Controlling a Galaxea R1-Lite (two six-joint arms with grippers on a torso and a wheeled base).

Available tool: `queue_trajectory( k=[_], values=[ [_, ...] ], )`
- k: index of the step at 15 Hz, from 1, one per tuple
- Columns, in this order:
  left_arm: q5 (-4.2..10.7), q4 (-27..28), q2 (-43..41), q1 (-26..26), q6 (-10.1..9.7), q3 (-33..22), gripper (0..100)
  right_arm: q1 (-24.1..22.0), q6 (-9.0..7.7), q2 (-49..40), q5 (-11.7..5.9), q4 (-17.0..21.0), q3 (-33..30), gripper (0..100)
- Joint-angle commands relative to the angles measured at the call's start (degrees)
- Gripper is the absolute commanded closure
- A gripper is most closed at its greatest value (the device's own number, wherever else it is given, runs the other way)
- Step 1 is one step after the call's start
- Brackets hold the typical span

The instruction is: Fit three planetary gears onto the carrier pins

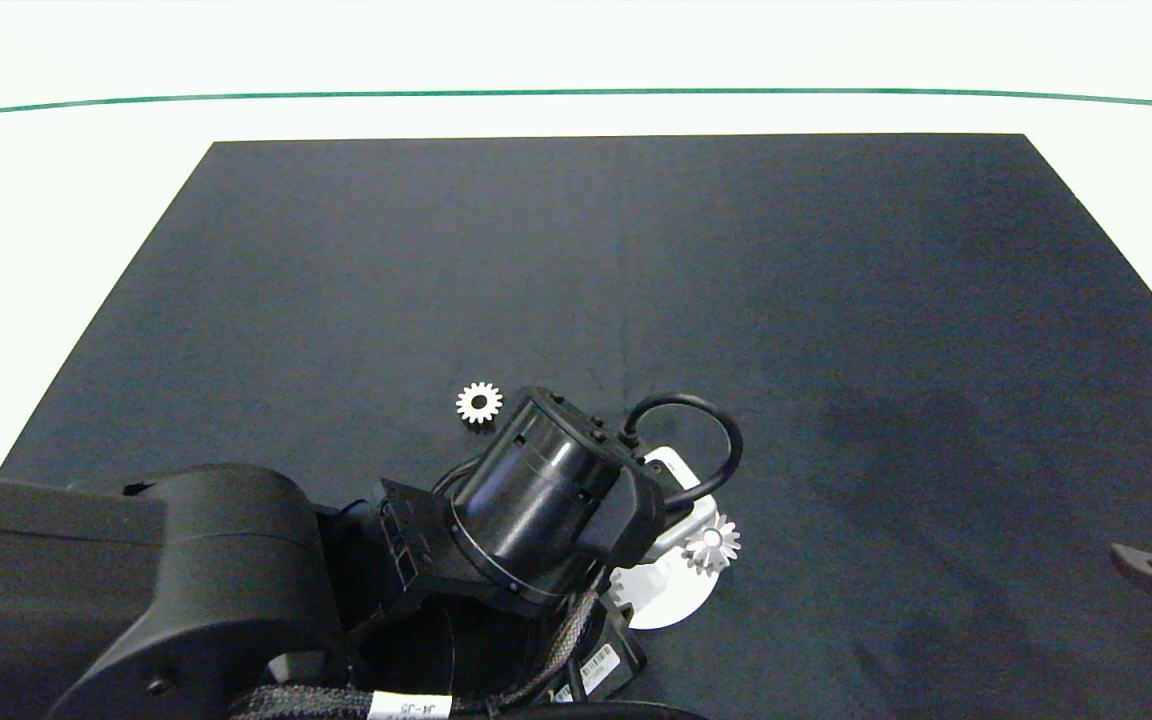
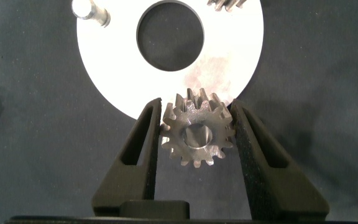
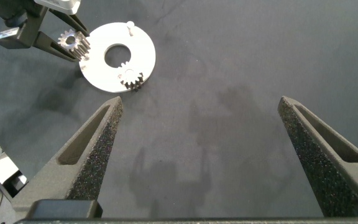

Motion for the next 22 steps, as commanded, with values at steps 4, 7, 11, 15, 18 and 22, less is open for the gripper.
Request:
queue_trajectory(
  k=[4,7,11,15,18,22],
  values=[
    [0.11,-0.15,0.61,0.23,0.11,-0.21,81,0.01,-0.14,-0.45,0.02,0.08,0.00,0],
    [0.11,-0.15,1.14,0.32,0.02,-0.39,81,0.01,-0.23,-0.37,0.02,0.08,0.00,0],
    [0.11,-0.15,0.96,0.32,0.11,-0.65,81,0.01,-0.23,-0.45,0.02,0.08,0.00,0],
    [0.11,-0.15,0.79,0.50,0.11,-0.65,81,0.01,-0.23,-0.63,0.02,0.17,0.00,0],
    [0.11,-0.06,0.70,0.85,0.11,-1.62,81,0.19,-0.32,-1.25,0.02,0.17,0.00,0],
    [0.11,0.03,0.61,1.11,0.20,-1.71,81,0.28,-0.32,-1.25,0.02,0.17,0.00,0]
  ],
)
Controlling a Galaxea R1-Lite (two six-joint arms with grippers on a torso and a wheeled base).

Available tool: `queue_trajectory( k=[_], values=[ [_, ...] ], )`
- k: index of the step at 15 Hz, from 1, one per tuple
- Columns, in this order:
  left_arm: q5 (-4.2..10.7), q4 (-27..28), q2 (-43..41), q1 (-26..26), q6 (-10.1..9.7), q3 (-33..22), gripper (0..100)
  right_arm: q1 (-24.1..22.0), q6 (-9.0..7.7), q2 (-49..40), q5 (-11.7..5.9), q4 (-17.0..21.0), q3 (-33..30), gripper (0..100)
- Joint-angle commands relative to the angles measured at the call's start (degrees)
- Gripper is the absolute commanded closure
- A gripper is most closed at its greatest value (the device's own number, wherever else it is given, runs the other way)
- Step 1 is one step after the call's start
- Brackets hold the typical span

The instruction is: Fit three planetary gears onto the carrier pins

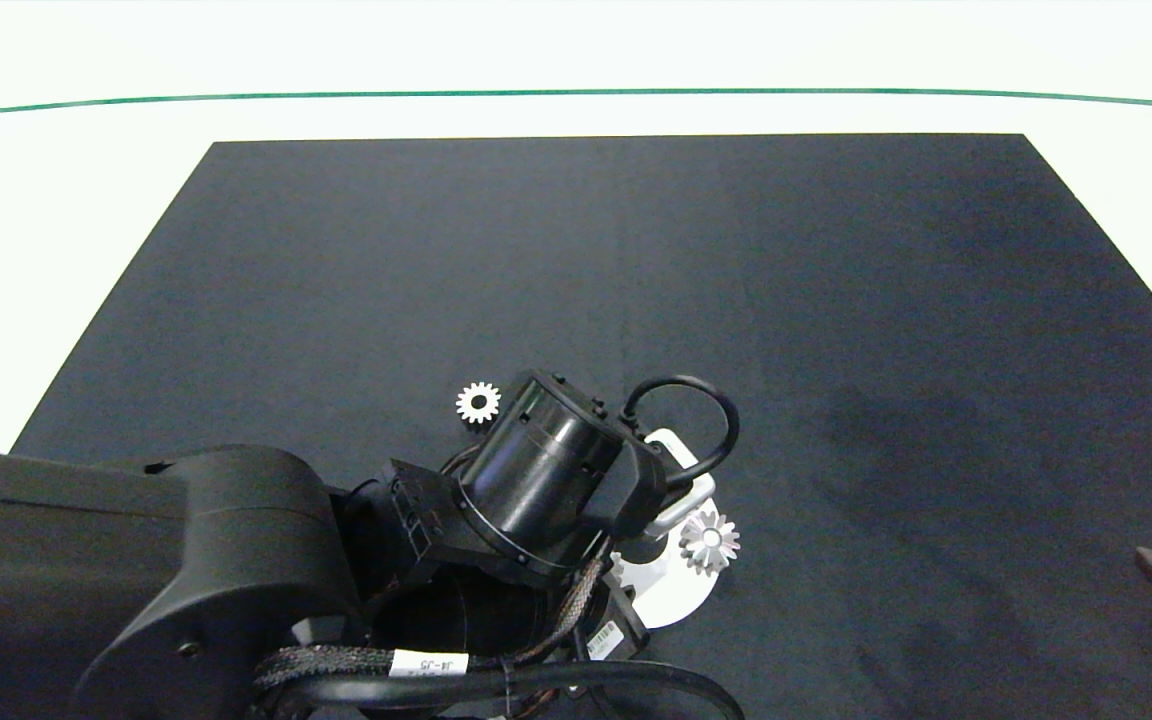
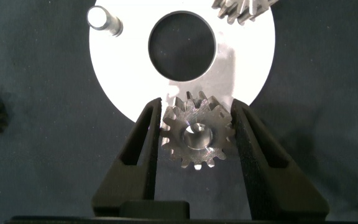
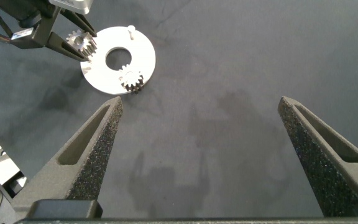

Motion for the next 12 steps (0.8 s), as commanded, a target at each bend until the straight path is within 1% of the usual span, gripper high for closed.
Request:
queue_trajectory(
  k=[1,12],
  values=[
    [0.11,0.05,-0.33,0.15,0.09,0.14,81,0.03,-0.17,0.05,0.02,0.08,0.00,0],
    [0.11,0.05,-0.07,-0.29,-0.17,0.66,81,0.03,-0.17,-0.04,0.02,0.08,0.00,0]
  ],
)
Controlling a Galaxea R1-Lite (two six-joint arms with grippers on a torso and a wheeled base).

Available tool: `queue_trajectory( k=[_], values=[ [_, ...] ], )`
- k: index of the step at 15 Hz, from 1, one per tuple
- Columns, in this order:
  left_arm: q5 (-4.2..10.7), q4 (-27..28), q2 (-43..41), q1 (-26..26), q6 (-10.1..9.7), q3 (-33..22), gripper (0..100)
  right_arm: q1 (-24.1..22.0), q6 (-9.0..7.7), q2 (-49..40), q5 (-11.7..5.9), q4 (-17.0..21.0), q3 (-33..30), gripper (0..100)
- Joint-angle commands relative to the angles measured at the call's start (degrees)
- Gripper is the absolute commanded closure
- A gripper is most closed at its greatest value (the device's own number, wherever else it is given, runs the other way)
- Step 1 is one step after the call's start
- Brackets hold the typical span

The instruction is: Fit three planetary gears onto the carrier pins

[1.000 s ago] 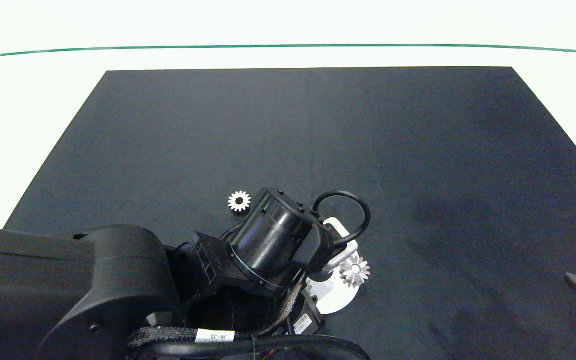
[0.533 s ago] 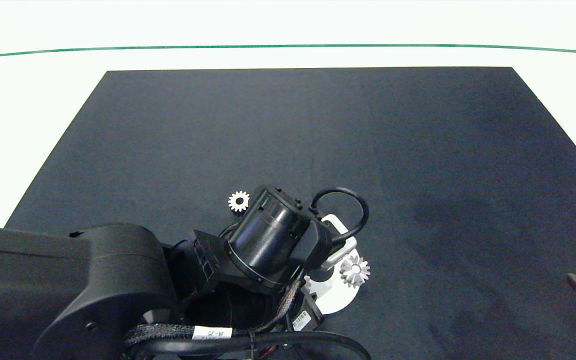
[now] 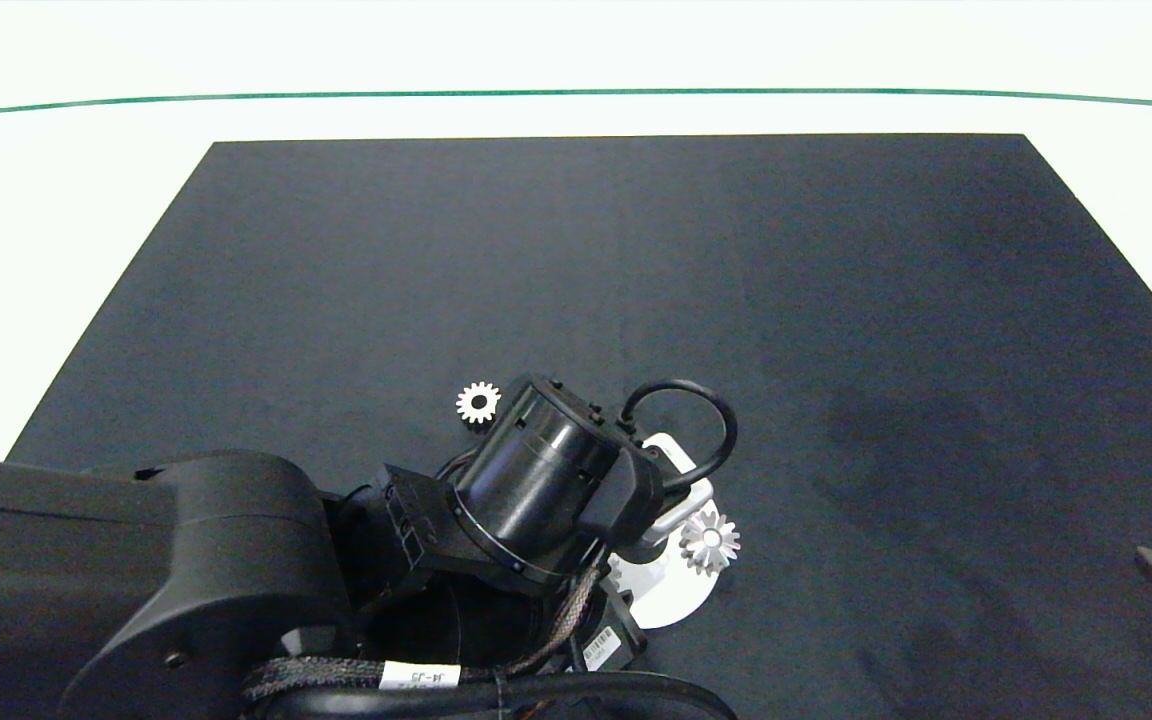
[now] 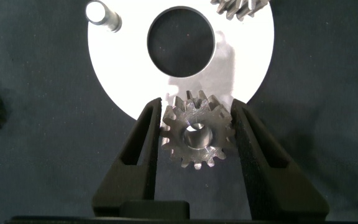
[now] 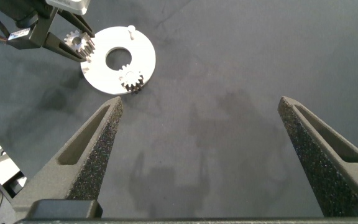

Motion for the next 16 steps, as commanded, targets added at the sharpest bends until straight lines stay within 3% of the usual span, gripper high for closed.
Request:
queue_trajectory(
  k=[1,14,15,16],
  values=[
    [0.13,0.01,0.28,0.08,0.07,0.01,81,0.01,-0.15,-0.03,0.02,0.06,-0.02,0],
    [0.13,-0.25,0.80,-0.01,-0.02,0.09,81,0.01,-0.15,-0.20,0.46,0.06,-0.02,0],
    [0.13,-0.25,0.80,-0.01,-0.02,0.01,0,0.01,-0.15,-0.20,0.46,0.06,-0.02,0],
    [0.13,-0.25,0.80,-0.01,-0.02,0.01,0,0.01,-0.15,-0.11,0.38,0.06,-0.02,0]
  ],
)
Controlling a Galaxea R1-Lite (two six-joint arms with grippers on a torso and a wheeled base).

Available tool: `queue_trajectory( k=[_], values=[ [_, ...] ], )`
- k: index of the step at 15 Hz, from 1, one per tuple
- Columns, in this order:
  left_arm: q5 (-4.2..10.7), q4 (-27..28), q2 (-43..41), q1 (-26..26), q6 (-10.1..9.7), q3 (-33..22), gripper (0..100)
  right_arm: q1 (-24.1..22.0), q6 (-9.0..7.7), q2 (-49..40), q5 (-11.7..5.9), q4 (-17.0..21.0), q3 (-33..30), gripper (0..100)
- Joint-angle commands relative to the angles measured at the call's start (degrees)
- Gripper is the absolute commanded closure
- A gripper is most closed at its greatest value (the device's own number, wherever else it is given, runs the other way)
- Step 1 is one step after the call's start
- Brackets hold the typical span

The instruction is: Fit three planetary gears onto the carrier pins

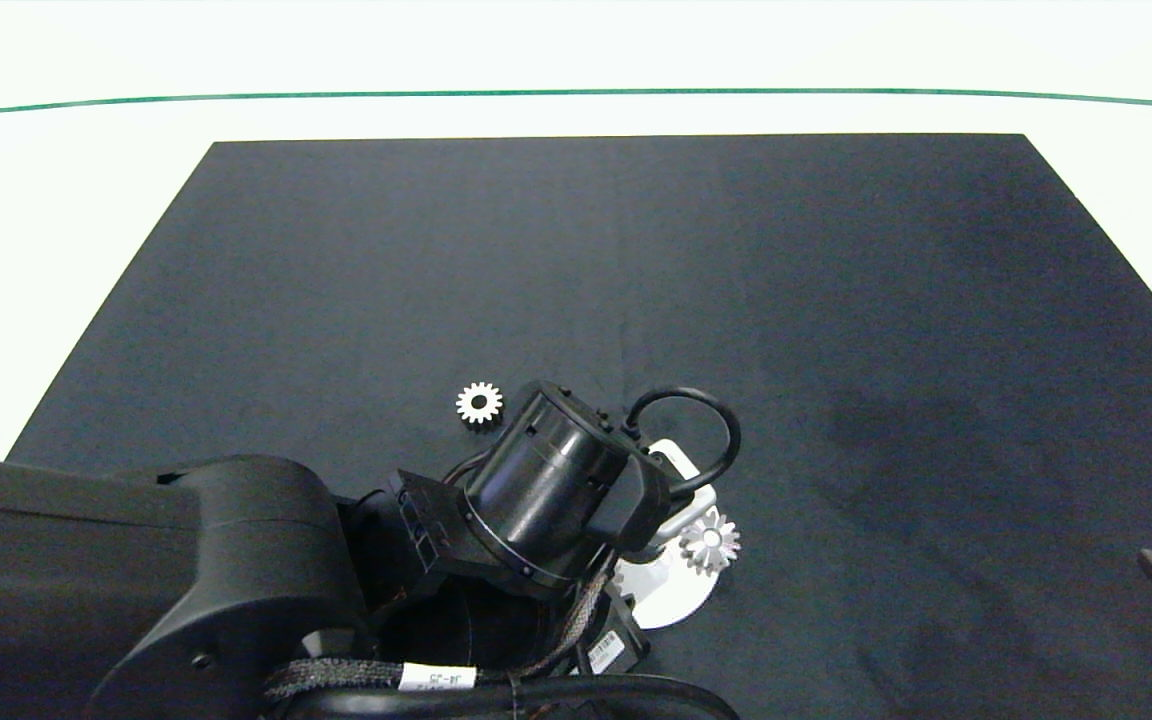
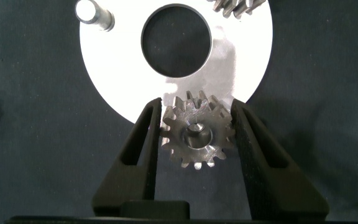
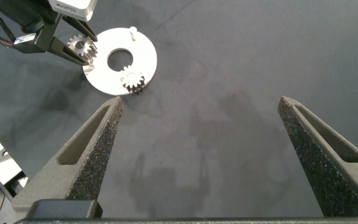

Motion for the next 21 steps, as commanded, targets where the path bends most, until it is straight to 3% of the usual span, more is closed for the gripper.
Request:
queue_trajectory(
  k=[1,7,11,12,14,15,18,21],
  values=[
    [0.11,0.01,0.06,0.08,0.07,-0.02,0,0.03,-0.15,0.09,-0.03,0.06,0.02,0],
    [0.11,0.01,-0.20,0.08,-0.20,-0.37,0,0.03,-0.15,-0.43,0.15,0.06,0.02,0],
    [0.11,0.71,-5.92,5.53,-1.51,-3.97,0,0.03,-0.15,-0.43,0.15,0.06,0.02,0],
    [0.11,0.71,-6.18,7.37,-2.83,-5.47,0,0.03,-0.15,-0.43,0.15,0.06,0.11,0],
    [0.11,0.36,-4.51,11.77,-7.93,-9.16,0,-0.05,-0.15,-0.70,0.15,0.06,0.02,0],
    [0.11,0.27,-2.93,14.23,-8.81,-10.30,0,0.03,-0.15,-1.05,0.06,0.06,0.02,0],
    [0.11,0.09,-1.08,18.98,-8.72,-11.27,0,0.03,-0.15,-1.58,0.15,0.06,0.11,0],
    [0.11,-4.30,2.26,20.47,-8.63,-11.27,0,-0.05,-0.15,-1.58,0.06,0.15,0.20,0]
  ],
)
